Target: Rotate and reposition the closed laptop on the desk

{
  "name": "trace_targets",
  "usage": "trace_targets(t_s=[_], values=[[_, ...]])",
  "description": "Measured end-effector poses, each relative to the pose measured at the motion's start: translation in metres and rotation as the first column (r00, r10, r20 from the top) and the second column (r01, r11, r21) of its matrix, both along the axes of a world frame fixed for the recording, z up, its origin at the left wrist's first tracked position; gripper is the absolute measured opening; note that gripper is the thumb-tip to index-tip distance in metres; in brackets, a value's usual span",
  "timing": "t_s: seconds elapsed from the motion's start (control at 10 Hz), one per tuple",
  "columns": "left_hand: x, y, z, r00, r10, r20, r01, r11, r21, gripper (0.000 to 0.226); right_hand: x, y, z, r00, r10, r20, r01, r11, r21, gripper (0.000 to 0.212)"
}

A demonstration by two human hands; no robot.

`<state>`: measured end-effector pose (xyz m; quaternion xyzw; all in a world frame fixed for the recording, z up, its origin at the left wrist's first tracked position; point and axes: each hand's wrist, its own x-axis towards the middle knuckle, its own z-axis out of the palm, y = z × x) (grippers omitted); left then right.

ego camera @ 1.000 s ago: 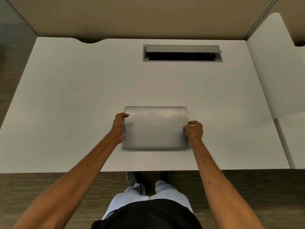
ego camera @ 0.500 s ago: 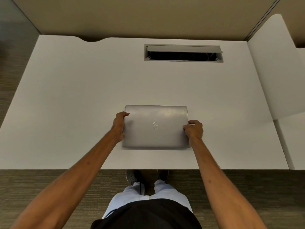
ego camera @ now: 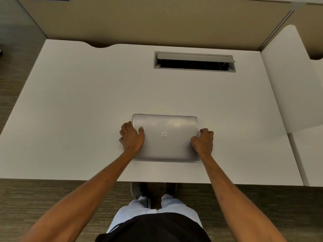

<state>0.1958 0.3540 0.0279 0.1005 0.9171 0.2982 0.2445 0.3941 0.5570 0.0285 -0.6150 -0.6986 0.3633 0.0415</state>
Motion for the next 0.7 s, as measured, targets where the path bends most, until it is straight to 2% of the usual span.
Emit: trace_targets(t_s=[0.1, 0.2, 0.3, 0.4, 0.6, 0.7], values=[[0.016, -0.009, -0.017, 0.924, -0.276, -0.265, 0.253, 0.960, -0.119, 0.072, -0.006, -0.007, 0.001, 0.958, 0.238, 0.162, -0.273, 0.929, 0.249, 0.066], [0.024, -0.012, -0.027, 0.815, -0.461, -0.351, 0.418, 0.887, -0.195, 0.072, -0.014, -0.011, -0.005, 0.865, 0.427, 0.262, -0.497, 0.800, 0.336, 0.072], [0.026, -0.004, -0.025, 0.733, -0.531, -0.425, 0.482, 0.847, -0.226, 0.071, -0.025, -0.019, -0.008, 0.782, 0.544, 0.306, -0.623, 0.705, 0.340, 0.065], [0.023, 0.001, -0.027, 0.679, -0.568, -0.465, 0.506, 0.821, -0.263, 0.072, -0.035, -0.025, -0.012, 0.738, 0.591, 0.325, -0.674, 0.659, 0.334, 0.064], [0.019, 0.008, -0.021, 0.708, -0.529, -0.467, 0.480, 0.846, -0.231, 0.074, -0.046, -0.021, -0.011, 0.726, 0.609, 0.320, -0.687, 0.638, 0.346, 0.065], [0.013, 0.015, -0.014, 0.685, -0.531, -0.499, 0.491, 0.842, -0.222, 0.074, -0.053, -0.016, -0.004, 0.748, 0.581, 0.320, -0.663, 0.630, 0.404, 0.064]])
